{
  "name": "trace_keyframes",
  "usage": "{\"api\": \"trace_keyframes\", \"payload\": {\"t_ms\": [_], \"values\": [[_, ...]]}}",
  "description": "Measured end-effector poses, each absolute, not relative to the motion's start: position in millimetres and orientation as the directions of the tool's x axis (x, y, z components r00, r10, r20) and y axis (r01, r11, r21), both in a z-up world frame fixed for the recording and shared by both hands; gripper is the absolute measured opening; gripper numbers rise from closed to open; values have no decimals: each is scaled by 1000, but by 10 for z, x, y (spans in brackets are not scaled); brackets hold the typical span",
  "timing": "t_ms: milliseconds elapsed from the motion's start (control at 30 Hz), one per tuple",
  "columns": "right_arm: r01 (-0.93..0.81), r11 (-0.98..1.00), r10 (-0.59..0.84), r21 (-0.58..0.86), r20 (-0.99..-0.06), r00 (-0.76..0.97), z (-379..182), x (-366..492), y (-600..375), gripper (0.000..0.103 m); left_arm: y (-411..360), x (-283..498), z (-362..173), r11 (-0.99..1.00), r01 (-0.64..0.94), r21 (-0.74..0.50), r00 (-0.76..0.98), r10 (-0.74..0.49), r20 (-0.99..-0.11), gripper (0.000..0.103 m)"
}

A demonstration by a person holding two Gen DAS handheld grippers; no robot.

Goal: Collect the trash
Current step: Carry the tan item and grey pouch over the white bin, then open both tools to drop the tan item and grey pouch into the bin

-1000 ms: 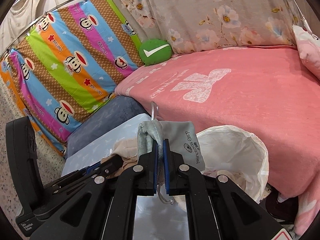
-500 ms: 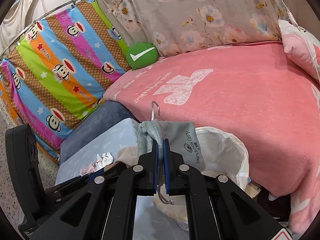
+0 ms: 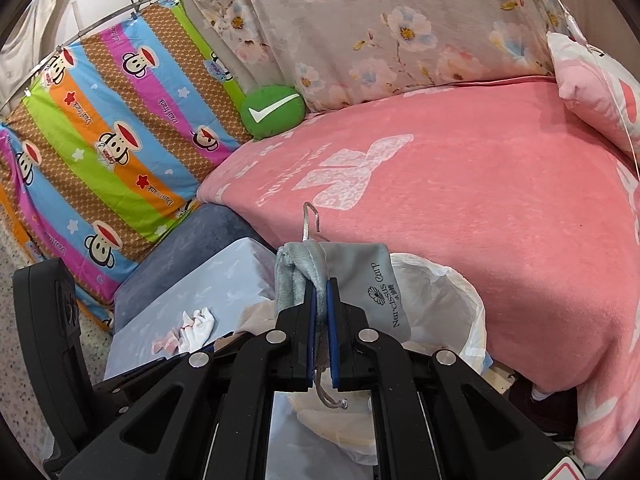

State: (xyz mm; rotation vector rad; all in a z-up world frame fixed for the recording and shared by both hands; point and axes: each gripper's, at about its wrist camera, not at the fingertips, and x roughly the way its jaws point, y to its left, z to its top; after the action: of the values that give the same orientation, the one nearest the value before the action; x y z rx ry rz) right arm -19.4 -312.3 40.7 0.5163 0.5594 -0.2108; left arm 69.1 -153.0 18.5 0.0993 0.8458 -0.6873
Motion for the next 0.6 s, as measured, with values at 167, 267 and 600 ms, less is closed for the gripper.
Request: {"api": "trace_keyframes", "payload": {"t_ms": [167, 267, 600], "values": [[334, 849, -57, 409, -557, 828, 402, -191, -3142, 6, -1559, 686, 177, 782, 598, -179, 464, -519, -717, 25], [336, 850, -61, 406, -557, 828, 410, -187, -3144, 7, -1569, 691, 176, 781, 598, -180, 461, -519, -720, 30], [352, 842, -78, 408, -555, 828, 399, -197, -3163, 19, -1530, 701, 176, 799, 577, -169, 490, -505, -710, 56]]}}
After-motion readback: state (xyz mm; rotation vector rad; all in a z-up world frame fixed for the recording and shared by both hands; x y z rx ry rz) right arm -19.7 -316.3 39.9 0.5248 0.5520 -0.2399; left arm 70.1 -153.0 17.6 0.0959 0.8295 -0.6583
